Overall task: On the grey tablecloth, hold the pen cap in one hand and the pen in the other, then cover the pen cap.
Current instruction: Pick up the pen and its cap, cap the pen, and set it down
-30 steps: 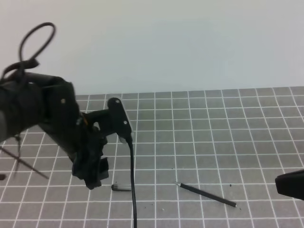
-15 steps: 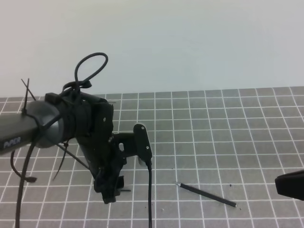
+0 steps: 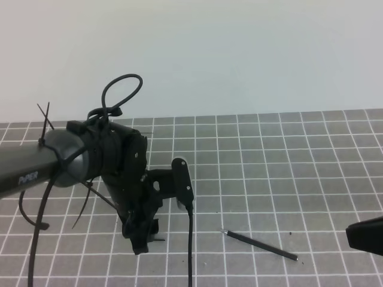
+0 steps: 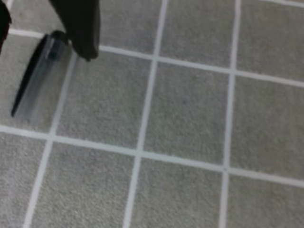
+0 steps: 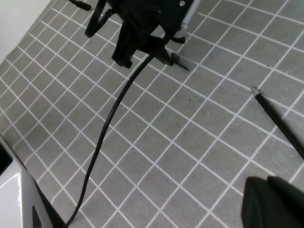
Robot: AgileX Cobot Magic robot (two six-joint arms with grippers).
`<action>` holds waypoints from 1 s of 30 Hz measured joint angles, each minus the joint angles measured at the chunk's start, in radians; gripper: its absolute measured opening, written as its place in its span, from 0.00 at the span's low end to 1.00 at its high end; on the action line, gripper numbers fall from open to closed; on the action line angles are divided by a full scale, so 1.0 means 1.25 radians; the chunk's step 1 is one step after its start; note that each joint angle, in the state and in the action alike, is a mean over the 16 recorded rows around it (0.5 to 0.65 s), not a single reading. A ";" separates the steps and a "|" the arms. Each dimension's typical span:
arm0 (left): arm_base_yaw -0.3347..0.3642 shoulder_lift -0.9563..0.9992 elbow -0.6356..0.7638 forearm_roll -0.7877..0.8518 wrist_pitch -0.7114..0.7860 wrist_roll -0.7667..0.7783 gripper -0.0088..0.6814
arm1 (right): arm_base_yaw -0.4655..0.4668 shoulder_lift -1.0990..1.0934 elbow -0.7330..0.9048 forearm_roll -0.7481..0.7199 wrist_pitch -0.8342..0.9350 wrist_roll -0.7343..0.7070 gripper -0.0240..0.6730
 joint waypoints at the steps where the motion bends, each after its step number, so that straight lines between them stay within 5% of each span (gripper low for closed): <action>1: 0.000 0.002 0.000 0.000 -0.003 0.001 0.46 | 0.000 0.000 0.000 0.000 0.000 0.000 0.03; 17: 0.000 0.047 -0.003 -0.009 -0.019 0.008 0.43 | 0.000 -0.001 0.000 -0.006 0.001 -0.002 0.03; 30: 0.000 0.052 -0.006 -0.018 0.002 0.009 0.19 | 0.000 -0.001 0.001 -0.023 0.000 -0.003 0.03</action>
